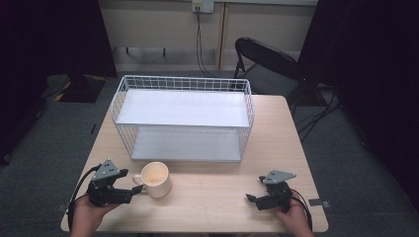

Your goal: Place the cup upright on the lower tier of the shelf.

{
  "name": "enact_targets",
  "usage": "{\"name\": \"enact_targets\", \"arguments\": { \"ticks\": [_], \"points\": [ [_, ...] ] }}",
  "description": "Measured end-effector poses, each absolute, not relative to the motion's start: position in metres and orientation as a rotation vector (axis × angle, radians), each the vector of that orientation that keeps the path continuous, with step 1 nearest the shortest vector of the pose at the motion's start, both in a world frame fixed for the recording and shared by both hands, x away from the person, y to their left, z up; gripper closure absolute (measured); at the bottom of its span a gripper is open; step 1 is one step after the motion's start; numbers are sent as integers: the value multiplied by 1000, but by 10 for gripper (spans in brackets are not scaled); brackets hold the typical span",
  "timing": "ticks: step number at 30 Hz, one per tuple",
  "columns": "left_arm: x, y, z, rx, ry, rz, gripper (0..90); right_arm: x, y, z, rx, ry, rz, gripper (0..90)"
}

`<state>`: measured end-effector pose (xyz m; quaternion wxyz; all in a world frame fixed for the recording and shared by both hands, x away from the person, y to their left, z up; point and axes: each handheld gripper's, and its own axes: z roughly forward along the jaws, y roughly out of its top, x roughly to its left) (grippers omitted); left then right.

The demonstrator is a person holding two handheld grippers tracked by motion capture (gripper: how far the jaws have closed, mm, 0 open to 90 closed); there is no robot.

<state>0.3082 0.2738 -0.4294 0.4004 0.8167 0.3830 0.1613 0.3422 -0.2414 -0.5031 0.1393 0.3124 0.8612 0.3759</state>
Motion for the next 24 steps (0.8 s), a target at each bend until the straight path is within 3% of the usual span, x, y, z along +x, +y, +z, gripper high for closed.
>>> {"name": "enact_targets", "arguments": {
  "ticks": [24],
  "points": [
    [338, 248, -410, 2069, 982, 405, 223, 342, -241, -503, 903, 2489, 1087, 136]
  ]
}}
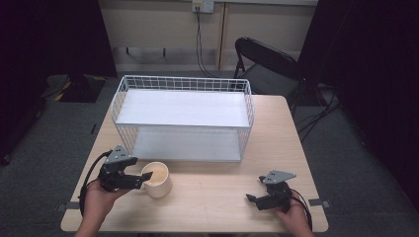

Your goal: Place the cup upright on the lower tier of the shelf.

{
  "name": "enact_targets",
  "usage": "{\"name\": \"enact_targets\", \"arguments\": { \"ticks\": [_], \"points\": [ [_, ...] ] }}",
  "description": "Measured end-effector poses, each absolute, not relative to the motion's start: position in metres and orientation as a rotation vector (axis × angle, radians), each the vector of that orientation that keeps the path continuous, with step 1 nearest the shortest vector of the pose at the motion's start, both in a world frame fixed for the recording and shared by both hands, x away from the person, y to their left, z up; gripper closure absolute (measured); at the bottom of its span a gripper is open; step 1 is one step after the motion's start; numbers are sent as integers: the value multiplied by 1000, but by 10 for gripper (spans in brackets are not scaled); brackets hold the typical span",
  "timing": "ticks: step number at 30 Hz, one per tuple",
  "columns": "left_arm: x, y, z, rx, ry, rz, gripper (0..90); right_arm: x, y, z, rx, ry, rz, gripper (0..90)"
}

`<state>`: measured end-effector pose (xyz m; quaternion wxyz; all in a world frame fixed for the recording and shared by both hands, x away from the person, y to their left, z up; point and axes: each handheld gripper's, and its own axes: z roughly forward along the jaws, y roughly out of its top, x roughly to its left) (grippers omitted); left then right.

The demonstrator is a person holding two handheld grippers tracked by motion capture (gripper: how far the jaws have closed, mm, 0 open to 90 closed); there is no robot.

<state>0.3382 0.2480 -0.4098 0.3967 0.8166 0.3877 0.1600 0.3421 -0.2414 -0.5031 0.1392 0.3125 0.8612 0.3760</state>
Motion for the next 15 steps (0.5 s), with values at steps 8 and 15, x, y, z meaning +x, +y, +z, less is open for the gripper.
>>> {"name": "enact_targets", "arguments": {
  "ticks": [8, 15],
  "points": [
    [344, 247, -415, 2078, 985, 414, 308, 342, -241, -503, 904, 2489, 1085, 136],
    [346, 249, -417, 2080, 1004, 426, 422, 342, -241, -503, 903, 2489, 1087, 136]
  ]
}}
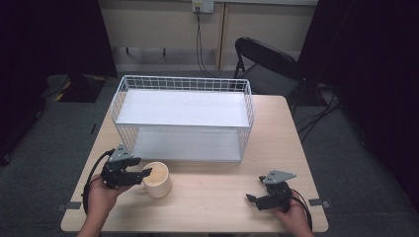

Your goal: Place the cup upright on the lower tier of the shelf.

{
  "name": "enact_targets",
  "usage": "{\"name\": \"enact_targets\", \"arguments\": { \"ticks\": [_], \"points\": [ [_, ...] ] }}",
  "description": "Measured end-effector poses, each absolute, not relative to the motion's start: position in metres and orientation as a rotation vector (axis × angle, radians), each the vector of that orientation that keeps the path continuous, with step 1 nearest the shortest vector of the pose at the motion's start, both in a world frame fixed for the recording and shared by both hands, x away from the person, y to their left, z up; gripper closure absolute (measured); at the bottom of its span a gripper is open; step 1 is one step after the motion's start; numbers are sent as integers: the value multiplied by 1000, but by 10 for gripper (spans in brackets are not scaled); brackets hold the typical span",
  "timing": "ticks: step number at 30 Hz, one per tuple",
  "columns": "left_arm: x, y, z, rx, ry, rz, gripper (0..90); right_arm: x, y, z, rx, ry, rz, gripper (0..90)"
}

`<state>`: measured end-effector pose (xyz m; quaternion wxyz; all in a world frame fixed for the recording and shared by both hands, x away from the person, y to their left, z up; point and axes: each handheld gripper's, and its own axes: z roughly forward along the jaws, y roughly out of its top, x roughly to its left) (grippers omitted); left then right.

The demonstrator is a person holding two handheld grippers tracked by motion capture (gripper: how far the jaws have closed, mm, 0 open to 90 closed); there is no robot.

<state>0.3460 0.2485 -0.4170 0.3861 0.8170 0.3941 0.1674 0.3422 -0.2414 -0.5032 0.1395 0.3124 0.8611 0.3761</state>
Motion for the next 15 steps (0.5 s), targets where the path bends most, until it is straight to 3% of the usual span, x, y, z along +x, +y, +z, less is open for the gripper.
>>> {"name": "enact_targets", "arguments": {
  "ticks": [15],
  "points": [
    [346, 242, -425, 2080, 1013, 417, 501, 342, -241, -503, 903, 2489, 1086, 136]
  ]
}}
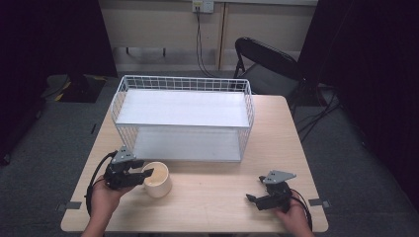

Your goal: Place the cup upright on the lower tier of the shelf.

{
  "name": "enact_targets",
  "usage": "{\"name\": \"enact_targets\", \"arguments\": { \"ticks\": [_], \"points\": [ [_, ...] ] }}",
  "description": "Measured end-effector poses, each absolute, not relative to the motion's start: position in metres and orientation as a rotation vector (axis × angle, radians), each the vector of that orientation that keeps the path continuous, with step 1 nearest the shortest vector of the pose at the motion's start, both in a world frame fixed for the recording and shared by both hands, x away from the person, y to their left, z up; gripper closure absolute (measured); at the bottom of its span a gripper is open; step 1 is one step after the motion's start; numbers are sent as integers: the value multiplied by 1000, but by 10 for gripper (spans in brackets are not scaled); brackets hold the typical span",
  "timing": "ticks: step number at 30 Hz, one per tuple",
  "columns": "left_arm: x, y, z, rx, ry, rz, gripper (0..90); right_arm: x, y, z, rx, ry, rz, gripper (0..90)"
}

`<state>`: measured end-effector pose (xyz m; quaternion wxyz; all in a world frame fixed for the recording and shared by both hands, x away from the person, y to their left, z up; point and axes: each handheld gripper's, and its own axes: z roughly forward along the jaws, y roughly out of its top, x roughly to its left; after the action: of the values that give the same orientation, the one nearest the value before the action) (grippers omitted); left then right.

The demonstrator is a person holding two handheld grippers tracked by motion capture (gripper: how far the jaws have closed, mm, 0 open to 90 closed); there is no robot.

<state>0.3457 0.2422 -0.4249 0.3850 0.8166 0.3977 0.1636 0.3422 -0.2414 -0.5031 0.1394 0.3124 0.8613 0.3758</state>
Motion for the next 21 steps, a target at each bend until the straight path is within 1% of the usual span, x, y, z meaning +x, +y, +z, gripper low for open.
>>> {"name": "enact_targets", "arguments": {
  "ticks": [3, 16, 18, 21],
  "points": [
    [347, 242, -427, 2085, 1017, 415, 528, 342, -241, -503, 904, 2489, 1084, 136],
    [348, 239, -432, 2097, 1037, 410, 598, 342, -241, -503, 903, 2489, 1084, 136],
    [348, 239, -432, 2099, 1039, 405, 624, 342, -241, -503, 903, 2489, 1084, 136],
    [348, 239, -433, 2106, 1043, 401, 631, 342, -241, -503, 903, 2489, 1084, 136]
  ]
}}
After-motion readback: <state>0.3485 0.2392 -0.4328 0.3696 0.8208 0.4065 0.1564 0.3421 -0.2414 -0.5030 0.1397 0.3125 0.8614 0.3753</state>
